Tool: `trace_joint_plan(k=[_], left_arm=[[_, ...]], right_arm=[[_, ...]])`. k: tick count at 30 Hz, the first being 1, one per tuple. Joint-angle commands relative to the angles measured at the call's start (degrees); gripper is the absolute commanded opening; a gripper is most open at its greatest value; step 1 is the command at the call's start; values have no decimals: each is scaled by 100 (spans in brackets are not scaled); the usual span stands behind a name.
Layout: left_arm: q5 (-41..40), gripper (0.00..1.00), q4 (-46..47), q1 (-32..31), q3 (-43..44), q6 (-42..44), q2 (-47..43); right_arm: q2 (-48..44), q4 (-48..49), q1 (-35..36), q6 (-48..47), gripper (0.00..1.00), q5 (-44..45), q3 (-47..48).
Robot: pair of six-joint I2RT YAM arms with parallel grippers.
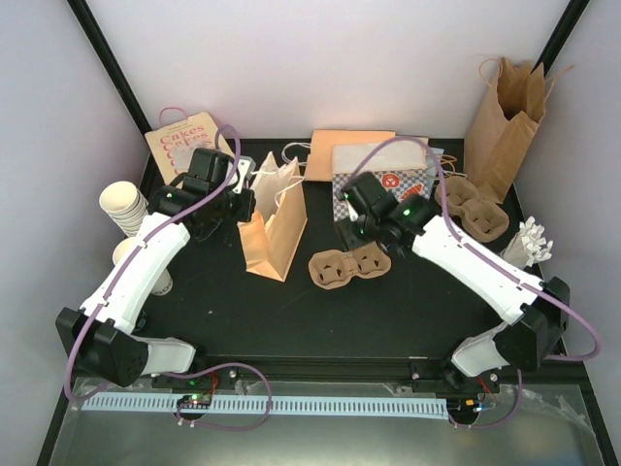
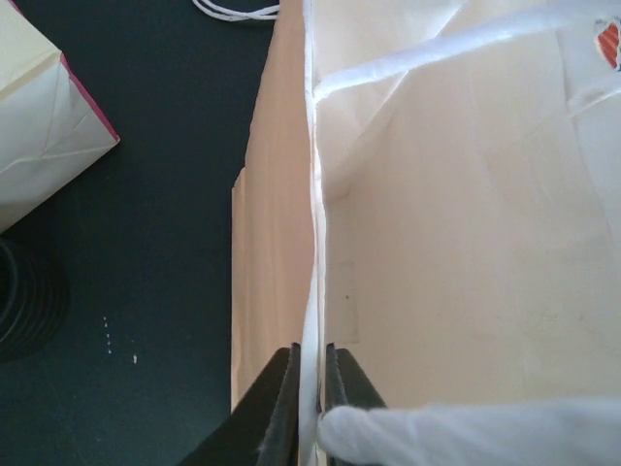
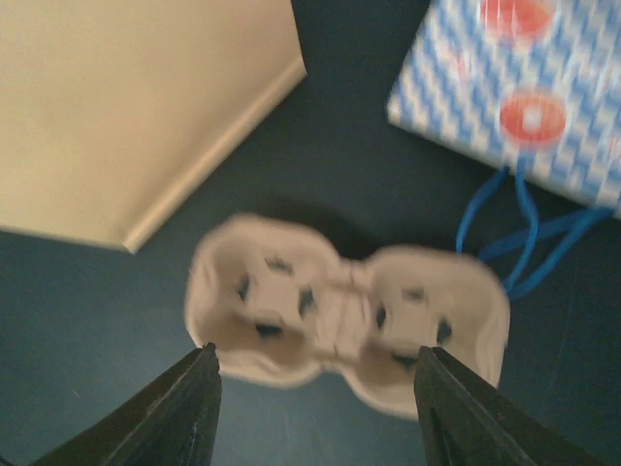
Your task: Pack the takeout coffee
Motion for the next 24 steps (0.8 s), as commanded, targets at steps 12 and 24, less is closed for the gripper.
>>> trace_joint_plan(k=[12,24], left_arm=[[133,2,243,33,23,102,-474],[121,2,574,29,-213,217,-969]], right_arm=[[607,872,-63,760,68,-169,-1636],[1531,1365,-92,1120,68,18,-1794]])
